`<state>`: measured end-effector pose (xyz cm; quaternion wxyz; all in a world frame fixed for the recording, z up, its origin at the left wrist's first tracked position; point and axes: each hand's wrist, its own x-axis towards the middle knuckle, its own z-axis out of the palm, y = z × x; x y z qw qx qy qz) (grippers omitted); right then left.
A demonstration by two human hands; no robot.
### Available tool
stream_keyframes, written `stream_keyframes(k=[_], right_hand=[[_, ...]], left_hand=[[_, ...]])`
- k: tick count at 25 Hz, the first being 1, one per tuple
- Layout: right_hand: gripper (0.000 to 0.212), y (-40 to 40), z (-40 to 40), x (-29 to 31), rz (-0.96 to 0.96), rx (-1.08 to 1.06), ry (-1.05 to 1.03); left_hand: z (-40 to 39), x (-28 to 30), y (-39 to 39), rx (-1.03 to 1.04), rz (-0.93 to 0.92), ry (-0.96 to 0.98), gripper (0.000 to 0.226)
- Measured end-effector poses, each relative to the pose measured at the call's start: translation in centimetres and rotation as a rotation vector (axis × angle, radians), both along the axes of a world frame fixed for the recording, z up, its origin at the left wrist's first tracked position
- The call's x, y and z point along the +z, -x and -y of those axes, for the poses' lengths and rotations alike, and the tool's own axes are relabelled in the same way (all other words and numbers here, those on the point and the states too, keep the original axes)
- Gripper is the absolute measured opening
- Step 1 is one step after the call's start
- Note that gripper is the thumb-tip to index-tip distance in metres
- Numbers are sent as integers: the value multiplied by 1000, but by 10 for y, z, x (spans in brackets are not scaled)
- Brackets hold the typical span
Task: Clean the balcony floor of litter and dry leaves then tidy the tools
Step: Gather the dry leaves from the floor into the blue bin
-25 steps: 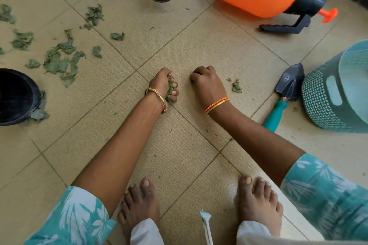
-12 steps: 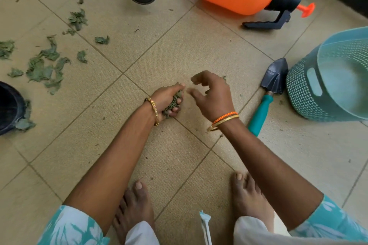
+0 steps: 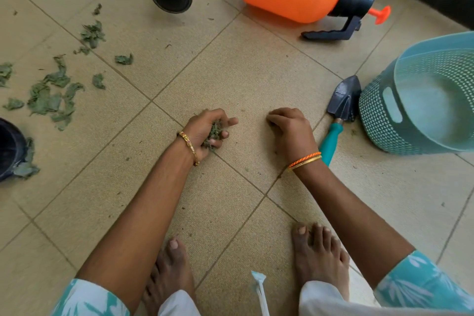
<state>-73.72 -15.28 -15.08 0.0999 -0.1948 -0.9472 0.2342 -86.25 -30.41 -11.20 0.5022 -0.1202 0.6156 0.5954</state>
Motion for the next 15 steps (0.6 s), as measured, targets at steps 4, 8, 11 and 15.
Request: stream_keyframes(k=[4,8,11,15], right_hand=[[23,8,-1,17,7,-114,184],[29,10,28,43,-82,-141,585],[38,18,52,44,-94,-35,518],[29,45,47,35,-39,49,340]], left_hand=[[-1,9,-10,-40,99,-82,14],[-2,13,-25,-147,166,-155,34],[3,9,-26,-98,112,-110,31],[28,7,-11,65,-6,57,19]])
